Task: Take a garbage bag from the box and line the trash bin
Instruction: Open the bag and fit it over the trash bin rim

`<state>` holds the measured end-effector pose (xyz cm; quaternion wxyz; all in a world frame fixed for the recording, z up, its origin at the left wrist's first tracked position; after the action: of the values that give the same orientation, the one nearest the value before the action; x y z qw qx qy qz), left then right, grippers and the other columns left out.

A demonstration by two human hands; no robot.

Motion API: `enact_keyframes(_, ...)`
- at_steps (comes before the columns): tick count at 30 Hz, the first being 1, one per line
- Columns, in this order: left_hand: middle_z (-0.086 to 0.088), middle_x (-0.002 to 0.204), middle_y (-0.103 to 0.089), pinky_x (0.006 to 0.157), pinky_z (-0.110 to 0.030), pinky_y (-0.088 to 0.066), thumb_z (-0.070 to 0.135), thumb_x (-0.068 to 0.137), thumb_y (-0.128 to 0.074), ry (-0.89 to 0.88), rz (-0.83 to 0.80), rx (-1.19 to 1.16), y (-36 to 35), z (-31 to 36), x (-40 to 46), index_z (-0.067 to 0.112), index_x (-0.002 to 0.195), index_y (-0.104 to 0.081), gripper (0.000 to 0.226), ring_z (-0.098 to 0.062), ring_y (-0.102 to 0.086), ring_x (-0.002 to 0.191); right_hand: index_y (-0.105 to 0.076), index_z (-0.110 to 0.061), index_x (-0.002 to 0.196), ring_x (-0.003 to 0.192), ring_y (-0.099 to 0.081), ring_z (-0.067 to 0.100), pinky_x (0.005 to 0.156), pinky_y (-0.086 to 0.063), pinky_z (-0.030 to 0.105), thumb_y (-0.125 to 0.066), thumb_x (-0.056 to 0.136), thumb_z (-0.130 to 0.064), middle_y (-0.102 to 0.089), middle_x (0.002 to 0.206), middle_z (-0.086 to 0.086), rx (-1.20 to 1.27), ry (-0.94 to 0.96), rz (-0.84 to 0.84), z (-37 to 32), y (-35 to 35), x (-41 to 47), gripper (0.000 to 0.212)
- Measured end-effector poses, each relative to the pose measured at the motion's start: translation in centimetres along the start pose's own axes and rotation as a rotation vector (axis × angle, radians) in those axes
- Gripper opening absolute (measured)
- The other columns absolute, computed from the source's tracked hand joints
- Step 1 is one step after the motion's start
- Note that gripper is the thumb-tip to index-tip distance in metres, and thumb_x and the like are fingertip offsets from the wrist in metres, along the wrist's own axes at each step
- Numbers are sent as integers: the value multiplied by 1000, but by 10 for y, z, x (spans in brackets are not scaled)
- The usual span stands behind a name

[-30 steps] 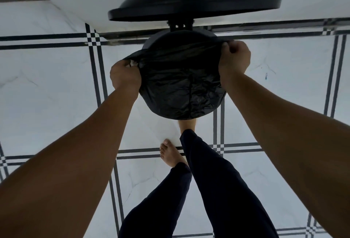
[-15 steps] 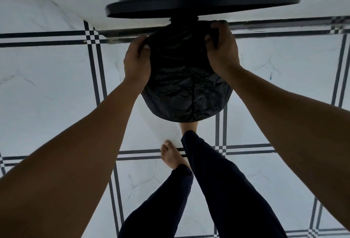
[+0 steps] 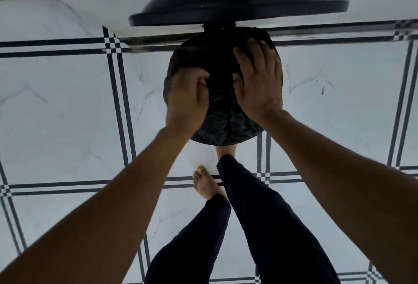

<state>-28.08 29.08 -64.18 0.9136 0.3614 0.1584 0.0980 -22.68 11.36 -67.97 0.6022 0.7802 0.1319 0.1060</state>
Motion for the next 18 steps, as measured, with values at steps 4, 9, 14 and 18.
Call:
enact_keyframes(4,-18,126,-62,100,-41,-48,20,94,-67,-83,-358,330,-58,-6,-18,6,122,-61,32,-37,-57,117,-23,-17,160,155,-13,40,124,-14,56,-33,106,-39,-17,168,18,-146,-10,-212,17,-23,-14,59)
enact_keyframes(9,-17,164,-33,118,-50,-34,61,82,-76,126,-728,795,-75,-44,-8,16,163,-19,108,-38,-36,150,-19,-13,161,156,-7,39,124,-13,56,-28,106,-45,-10,169,16,-231,-8,-236,25,-36,-13,64)
enact_keyframes(14,-15,157,-46,115,-47,-38,62,88,-71,132,-806,923,-76,-35,2,17,156,-44,86,-37,-41,147,-16,-14,161,156,-7,38,125,-12,55,-29,106,-46,-10,169,16,-230,-7,-222,25,-35,-13,65)
enact_keyframes(18,-14,125,-68,87,-43,-54,18,99,-58,-35,-491,704,-71,-8,3,11,124,-69,28,-37,-66,117,-16,-16,162,156,-7,37,125,-12,54,-27,107,-41,-11,169,14,-212,-20,-207,23,-34,-13,61)
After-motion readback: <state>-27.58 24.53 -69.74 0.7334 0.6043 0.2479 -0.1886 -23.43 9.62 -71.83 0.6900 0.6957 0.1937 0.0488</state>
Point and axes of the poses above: each hand's wrist, its own x-axis towards the middle knuckle, its own y-axis out of the back of the hand, z = x × y, the point moved 3 cm from there along x, towards the middle knuckle
